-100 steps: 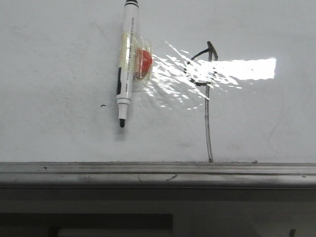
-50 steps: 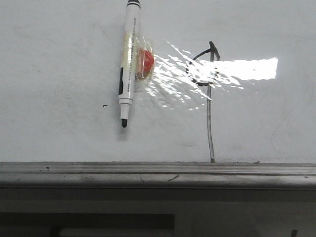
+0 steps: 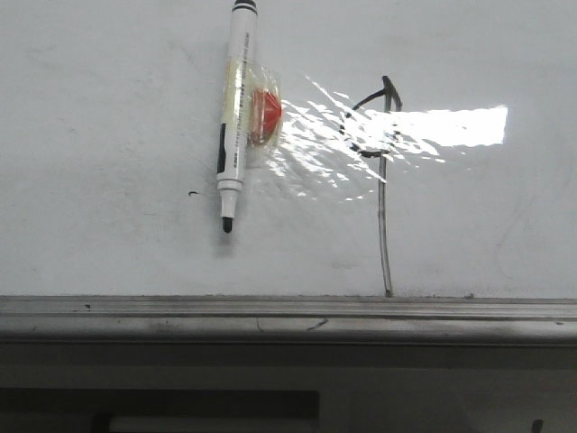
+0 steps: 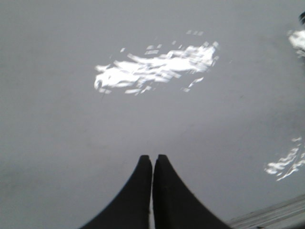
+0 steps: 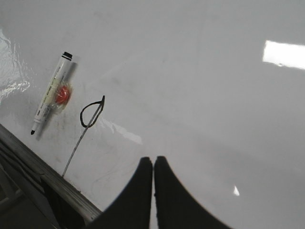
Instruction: Write number 9 on whiteboard
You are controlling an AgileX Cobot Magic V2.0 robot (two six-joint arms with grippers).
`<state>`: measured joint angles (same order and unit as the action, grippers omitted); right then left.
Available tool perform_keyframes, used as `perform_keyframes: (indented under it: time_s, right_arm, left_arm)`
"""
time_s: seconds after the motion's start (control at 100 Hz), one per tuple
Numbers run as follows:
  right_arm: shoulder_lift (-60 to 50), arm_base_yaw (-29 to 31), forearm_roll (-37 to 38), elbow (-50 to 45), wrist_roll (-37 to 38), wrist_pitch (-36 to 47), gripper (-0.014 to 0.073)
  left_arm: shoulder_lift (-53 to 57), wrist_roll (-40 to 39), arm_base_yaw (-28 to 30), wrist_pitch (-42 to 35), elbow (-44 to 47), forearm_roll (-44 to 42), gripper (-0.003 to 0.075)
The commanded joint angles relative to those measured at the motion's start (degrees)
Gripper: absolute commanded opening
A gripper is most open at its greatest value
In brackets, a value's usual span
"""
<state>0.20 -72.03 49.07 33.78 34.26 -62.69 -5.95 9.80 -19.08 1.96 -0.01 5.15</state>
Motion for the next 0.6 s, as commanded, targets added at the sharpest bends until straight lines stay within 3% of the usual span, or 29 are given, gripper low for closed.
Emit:
perform_keyframes:
  time_s: [0.0, 0.14, 0.25, 0.59]
  right_arm:
    - [1.6, 0.0, 3.0, 1.0, -0.2, 3.4, -0.0042]
    - [1.6, 0.0, 3.0, 1.0, -0.2, 3.4, -0.0042]
    - [1.6, 0.0, 3.0, 1.0, -0.2, 3.4, -0.0042]
    - [1.6, 0.0, 3.0, 1.0, -0.2, 3.4, -0.0042]
  left_arm:
    - [2.8, -3.8, 4.6, 2.4, 1.0, -0.8, -0.002]
    - [7.6, -4.4, 9.6, 15.1, 1.2, 1.4, -0.002]
    - [7.7, -4.6, 12.2, 16.6, 1.1, 6.4, -0.002]
    - [7.7, -4.6, 14.0, 16.4, 1.1, 6.5, -0.002]
